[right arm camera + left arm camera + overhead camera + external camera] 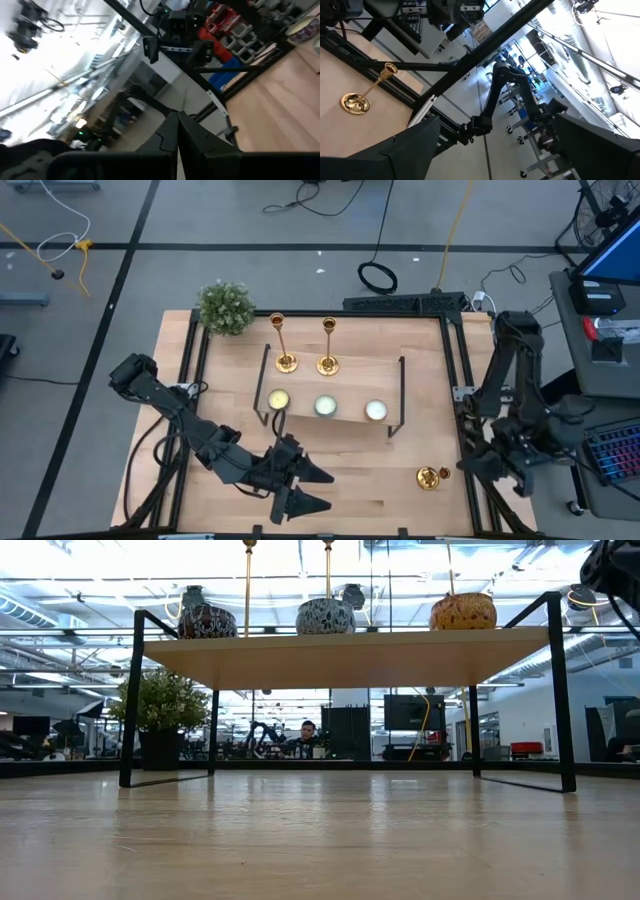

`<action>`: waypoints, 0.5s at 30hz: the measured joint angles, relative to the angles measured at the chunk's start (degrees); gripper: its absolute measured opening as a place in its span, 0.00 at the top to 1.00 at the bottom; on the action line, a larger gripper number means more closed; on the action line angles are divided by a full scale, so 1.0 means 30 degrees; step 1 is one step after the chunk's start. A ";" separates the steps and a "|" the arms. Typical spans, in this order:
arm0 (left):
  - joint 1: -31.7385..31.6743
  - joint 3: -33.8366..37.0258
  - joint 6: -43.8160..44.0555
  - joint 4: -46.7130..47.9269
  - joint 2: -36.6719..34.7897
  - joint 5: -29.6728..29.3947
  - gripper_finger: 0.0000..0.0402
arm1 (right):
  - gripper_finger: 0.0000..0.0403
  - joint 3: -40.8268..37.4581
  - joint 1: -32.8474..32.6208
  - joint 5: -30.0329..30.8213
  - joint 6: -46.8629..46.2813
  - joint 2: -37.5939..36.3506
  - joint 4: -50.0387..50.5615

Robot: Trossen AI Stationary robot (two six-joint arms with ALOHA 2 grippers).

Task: Pick & Place candle stick holders
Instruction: Put the gold candle holder onto the shelf

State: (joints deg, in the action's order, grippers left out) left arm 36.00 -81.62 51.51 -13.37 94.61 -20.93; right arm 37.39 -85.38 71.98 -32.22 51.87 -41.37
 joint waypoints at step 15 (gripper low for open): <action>-0.0348 0.0000 -0.0272 0.0095 0.0000 0.0015 0.01 | 1.00 0.1741 -0.1706 -0.0753 -0.5393 0.2397 0.2050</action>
State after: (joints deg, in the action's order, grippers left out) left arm 34.96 -81.62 50.69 -13.08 94.61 -20.88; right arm 42.61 -90.50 69.72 -48.40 59.06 -35.22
